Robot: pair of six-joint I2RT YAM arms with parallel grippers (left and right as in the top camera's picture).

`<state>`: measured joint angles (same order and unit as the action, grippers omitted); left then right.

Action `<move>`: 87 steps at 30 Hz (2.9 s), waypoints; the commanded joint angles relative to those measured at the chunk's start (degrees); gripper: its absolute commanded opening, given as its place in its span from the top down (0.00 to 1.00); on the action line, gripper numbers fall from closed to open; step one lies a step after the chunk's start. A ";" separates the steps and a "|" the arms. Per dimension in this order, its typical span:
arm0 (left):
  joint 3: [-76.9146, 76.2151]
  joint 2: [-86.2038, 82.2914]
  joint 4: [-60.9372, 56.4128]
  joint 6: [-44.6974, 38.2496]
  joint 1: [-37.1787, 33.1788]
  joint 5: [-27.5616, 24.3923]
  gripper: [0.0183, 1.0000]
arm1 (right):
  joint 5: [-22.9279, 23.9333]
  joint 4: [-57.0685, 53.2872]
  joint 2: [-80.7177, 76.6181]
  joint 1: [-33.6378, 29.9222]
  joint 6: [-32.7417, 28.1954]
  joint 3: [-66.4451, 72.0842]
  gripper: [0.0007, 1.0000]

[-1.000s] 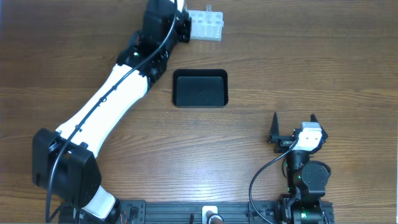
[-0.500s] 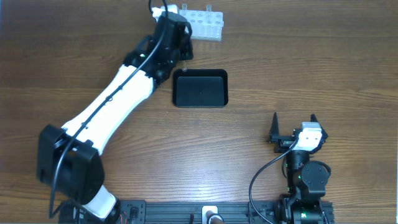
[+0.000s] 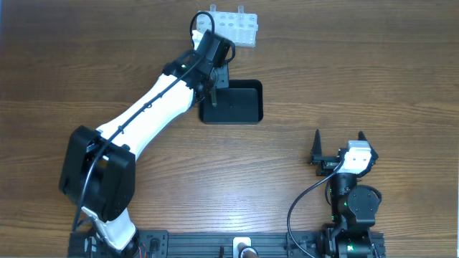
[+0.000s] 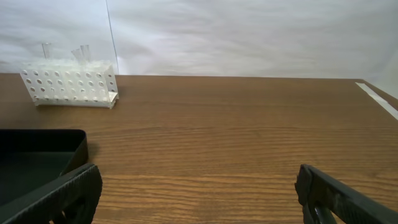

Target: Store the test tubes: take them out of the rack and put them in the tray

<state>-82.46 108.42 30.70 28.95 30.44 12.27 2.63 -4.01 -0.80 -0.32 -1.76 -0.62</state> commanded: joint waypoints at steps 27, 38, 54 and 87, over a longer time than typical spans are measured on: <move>-0.07 6.69 3.69 -3.23 0.48 1.31 0.98 | -0.24 -0.24 0.48 0.35 -0.04 0.33 0.01; -0.07 8.61 3.39 -3.19 0.48 1.29 0.91 | -0.24 -0.22 0.48 0.35 -0.04 0.33 0.01; -0.07 6.93 2.75 -3.21 0.48 1.36 0.43 | -0.24 -0.22 0.48 0.35 -0.04 0.33 0.01; -0.07 11.56 -54.55 -12.37 -2.99 19.28 0.00 | -0.24 -0.22 0.48 0.35 -0.04 0.33 0.01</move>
<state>-82.35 117.80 -21.50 20.49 28.38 30.55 2.61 -4.01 -0.80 -0.32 -1.74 -0.62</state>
